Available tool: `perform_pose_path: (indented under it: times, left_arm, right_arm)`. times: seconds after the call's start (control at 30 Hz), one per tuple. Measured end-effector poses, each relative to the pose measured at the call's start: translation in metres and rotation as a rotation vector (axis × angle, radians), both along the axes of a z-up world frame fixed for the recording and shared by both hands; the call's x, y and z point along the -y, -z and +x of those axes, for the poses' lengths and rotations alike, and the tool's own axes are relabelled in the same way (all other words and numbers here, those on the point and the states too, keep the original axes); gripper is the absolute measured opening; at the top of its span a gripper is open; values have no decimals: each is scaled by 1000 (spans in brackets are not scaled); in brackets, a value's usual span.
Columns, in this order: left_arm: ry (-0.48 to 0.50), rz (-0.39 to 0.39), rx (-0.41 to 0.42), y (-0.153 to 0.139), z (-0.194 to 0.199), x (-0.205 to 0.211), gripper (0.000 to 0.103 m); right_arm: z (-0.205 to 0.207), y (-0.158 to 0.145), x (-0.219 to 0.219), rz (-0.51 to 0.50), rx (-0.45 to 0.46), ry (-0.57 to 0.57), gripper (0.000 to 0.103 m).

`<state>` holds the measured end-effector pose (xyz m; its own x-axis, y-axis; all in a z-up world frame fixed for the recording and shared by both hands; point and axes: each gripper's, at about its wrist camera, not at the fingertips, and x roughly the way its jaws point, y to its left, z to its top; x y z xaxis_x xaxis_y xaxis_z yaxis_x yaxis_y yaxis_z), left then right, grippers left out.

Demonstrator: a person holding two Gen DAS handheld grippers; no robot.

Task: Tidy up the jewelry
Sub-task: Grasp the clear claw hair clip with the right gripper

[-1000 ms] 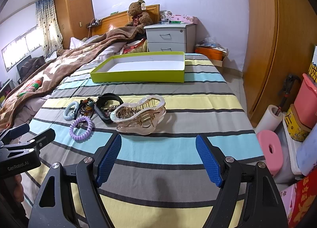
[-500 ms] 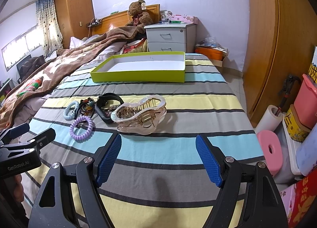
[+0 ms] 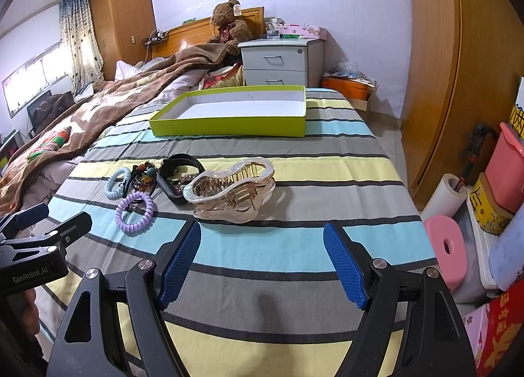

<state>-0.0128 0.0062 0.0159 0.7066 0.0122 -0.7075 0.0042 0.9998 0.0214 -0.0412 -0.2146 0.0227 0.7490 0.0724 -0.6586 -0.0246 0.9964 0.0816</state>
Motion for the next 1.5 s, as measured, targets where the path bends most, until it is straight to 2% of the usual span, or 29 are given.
perform_pose_path:
  times: [0.23,0.37,0.53,0.73,0.93,1.07,1.17,1.3,1.5]
  left_arm:
    - [20,-25,-6,1,4,-2,103]
    - [33,-80,-2,-1,8,-10,103]
    - [41,-106,-12,-2,17,-18,103]
    - [41,-128,-36,-2,30,-25,103]
    - [38,-150,-60,2,41,-32,103]
    - [33,-160,-73,6,46,-38,103]
    - [31,-176,-82,8,50,-42,103]
    - [31,-185,-97,11,55,-45,103]
    - [52,-221,-117,12,57,-46,103]
  right_arm:
    - [8,-3,8,21,-12,19,77]
    - [23,-2,17,62,-51,42,77]
    - [51,-1,21,153,-119,50,77]
    - [70,2,12,169,-163,55,75]
    - [83,14,2,117,-256,58,62]
    - [80,12,4,82,-267,39,46]
    - [80,7,7,11,-269,41,40]
    - [85,8,7,-66,-304,19,39]
    - [96,19,3,-101,-339,-4,38]
